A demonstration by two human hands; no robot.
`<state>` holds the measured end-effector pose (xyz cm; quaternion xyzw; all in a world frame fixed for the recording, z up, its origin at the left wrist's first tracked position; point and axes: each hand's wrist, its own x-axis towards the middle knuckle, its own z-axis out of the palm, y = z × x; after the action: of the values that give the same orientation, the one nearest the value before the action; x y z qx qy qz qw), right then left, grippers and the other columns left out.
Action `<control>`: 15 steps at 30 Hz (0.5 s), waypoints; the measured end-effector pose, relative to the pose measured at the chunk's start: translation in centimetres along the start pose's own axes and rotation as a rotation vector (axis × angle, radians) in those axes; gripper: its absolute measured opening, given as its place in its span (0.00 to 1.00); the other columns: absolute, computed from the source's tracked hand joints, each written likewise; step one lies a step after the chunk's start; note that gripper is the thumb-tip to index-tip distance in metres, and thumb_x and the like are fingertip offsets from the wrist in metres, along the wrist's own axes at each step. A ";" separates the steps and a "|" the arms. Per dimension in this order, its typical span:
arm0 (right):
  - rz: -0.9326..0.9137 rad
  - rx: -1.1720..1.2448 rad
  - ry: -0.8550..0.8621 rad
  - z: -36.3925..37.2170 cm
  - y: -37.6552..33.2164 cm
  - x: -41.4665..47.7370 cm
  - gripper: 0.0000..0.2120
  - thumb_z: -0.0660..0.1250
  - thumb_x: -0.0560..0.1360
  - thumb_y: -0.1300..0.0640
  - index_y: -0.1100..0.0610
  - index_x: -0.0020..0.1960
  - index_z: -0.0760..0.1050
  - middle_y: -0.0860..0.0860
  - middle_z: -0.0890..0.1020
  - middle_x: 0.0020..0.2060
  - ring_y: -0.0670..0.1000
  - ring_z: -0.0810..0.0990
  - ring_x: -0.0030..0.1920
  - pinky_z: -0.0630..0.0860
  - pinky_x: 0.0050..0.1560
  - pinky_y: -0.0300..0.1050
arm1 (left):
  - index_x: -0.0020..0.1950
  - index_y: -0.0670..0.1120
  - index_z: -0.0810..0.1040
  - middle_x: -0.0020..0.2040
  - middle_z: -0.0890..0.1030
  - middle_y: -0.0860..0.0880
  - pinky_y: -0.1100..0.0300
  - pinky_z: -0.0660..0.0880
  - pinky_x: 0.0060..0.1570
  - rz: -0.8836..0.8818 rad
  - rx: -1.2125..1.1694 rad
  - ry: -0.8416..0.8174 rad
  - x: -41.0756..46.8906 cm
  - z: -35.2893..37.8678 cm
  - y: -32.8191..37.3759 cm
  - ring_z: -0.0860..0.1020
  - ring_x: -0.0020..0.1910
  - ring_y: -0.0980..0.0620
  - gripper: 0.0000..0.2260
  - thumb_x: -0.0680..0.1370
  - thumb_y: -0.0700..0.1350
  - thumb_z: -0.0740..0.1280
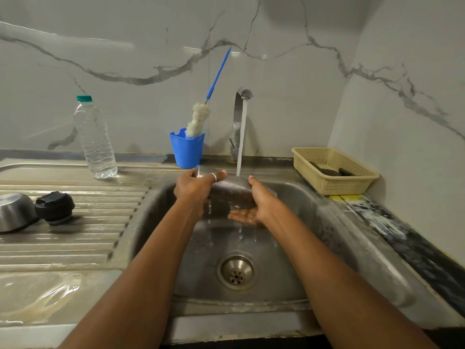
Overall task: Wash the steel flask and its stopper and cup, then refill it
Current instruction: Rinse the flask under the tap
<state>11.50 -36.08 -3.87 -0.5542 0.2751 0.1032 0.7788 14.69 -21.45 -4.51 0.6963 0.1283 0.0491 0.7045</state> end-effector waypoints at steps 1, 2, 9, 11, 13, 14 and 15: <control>-0.030 -0.184 0.030 0.0 0.1 0.0 0.27 0.61 0.80 0.35 0.59 0.62 0.68 0.66 0.80 0.47 0.63 0.85 0.47 0.85 0.45 0.55 | 0.74 0.48 0.72 0.62 0.78 0.49 0.51 0.79 0.61 0.076 0.035 0.022 0.0 0.0 0.1 0.78 0.57 0.49 0.40 0.65 0.55 0.83; -0.095 -0.373 0.091 -0.1 0.3 0.1 0.28 0.56 0.81 0.33 0.59 0.60 0.71 0.63 0.83 0.46 0.60 0.86 0.44 0.85 0.41 0.51 | 0.75 0.49 0.71 0.63 0.76 0.50 0.54 0.75 0.63 0.152 0.072 0.037 -0.1 0.0 0.3 0.75 0.59 0.52 0.40 0.67 0.55 0.83; -0.784 -1.103 0.484 -1.5 -0.1 2.1 0.17 0.70 0.76 0.41 0.56 0.48 0.75 0.50 0.79 0.42 0.50 0.77 0.39 0.71 0.35 0.42 | 0.77 0.47 0.69 0.70 0.76 0.48 0.62 0.70 0.57 0.376 0.176 -0.019 -0.1 0.9 1.2 0.76 0.62 0.51 0.42 0.67 0.55 0.82; -0.799 -1.111 0.181 -1.3 0.0 2.9 0.30 0.75 0.71 0.43 0.56 0.66 0.69 0.52 0.77 0.54 0.54 0.78 0.51 0.79 0.47 0.50 | 0.77 0.47 0.69 0.70 0.77 0.49 0.65 0.72 0.53 0.400 0.175 -0.043 0.1 1.2 1.2 0.76 0.59 0.53 0.43 0.67 0.55 0.82; -0.715 -1.061 -0.055 -1.1 0.4 3.4 0.43 0.77 0.69 0.46 0.52 0.76 0.58 0.52 0.74 0.61 0.55 0.77 0.58 0.79 0.56 0.54 | 0.76 0.48 0.70 0.67 0.78 0.50 0.70 0.72 0.46 0.418 0.165 -0.066 0.2 1.4 1.1 0.77 0.57 0.53 0.41 0.67 0.54 0.82; -0.689 -1.033 -0.111 -1.1 0.6 3.4 0.45 0.78 0.69 0.47 0.51 0.77 0.56 0.50 0.74 0.61 0.54 0.77 0.57 0.78 0.55 0.51 | 0.76 0.48 0.70 0.65 0.79 0.49 0.71 0.72 0.44 0.418 0.159 -0.076 0.1 1.5 1.1 0.78 0.57 0.52 0.40 0.67 0.54 0.82; -0.698 -1.022 -0.122 -1.1 0.7 3.6 0.45 0.79 0.69 0.46 0.51 0.76 0.57 0.49 0.75 0.61 0.52 0.77 0.55 0.78 0.52 0.49 | 0.75 0.48 0.71 0.63 0.79 0.49 0.71 0.73 0.43 0.417 0.150 -0.090 0.2 1.7 1.0 0.79 0.57 0.52 0.40 0.67 0.53 0.82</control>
<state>13.81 -37.37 -6.71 -0.9072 -0.0513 -0.0073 0.4174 15.39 -23.01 -3.58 0.7597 -0.0470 0.1529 0.6303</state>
